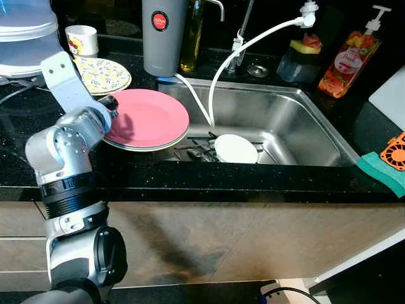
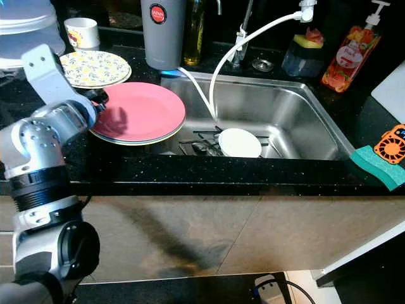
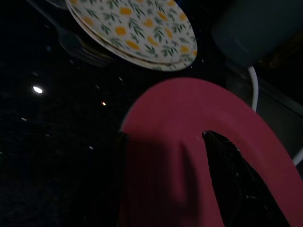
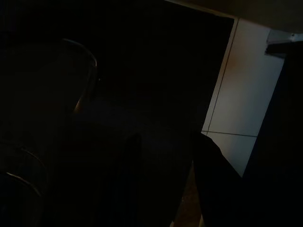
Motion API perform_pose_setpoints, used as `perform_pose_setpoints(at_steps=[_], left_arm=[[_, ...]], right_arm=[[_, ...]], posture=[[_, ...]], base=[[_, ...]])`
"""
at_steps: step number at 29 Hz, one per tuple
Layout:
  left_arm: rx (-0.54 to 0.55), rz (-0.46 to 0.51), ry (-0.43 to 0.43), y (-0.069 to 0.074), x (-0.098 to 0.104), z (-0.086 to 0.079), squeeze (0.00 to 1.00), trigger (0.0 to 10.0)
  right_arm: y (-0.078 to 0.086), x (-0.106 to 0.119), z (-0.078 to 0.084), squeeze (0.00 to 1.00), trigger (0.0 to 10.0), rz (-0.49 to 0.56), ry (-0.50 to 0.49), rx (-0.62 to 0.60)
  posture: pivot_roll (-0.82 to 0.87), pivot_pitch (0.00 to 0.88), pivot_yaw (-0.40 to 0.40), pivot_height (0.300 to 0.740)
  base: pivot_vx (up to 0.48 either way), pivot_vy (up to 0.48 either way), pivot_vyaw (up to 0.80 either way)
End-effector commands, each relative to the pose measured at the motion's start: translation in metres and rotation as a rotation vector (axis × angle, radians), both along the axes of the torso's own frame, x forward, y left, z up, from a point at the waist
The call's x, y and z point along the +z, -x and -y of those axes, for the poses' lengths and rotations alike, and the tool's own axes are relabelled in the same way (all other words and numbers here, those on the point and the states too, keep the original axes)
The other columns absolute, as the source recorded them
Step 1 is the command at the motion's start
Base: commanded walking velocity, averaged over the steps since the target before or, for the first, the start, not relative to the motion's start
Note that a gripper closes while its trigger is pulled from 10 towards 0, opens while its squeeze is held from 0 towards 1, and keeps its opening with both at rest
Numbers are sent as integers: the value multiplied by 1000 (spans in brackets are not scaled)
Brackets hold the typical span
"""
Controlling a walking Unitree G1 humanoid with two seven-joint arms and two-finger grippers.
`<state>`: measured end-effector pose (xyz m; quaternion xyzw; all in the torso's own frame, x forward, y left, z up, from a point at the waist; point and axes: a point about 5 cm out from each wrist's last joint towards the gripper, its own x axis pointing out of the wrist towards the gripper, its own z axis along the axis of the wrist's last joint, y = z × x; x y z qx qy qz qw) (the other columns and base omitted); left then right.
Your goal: Kitchen organization
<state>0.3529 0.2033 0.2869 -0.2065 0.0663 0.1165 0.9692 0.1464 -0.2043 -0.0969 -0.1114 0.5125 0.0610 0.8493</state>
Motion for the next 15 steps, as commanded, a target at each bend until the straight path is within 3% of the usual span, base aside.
perform_pose_setpoints(at_steps=[1, 15], left_arm=[[-15, -7, -1, 1, 1, 1, 0, 10000], [-29, -70, 18, -2, -18, -5, 0, 10000]], right_arm=[[2, 0, 5, 0, 10000, -9, 17, 5], [-3, 1, 2, 0, 10000, 4, 12, 10]], posture=[[163, 46, -130, 740], [170, 27, -125, 740]], base=[[0, 0, 0], [0, 0, 0]])
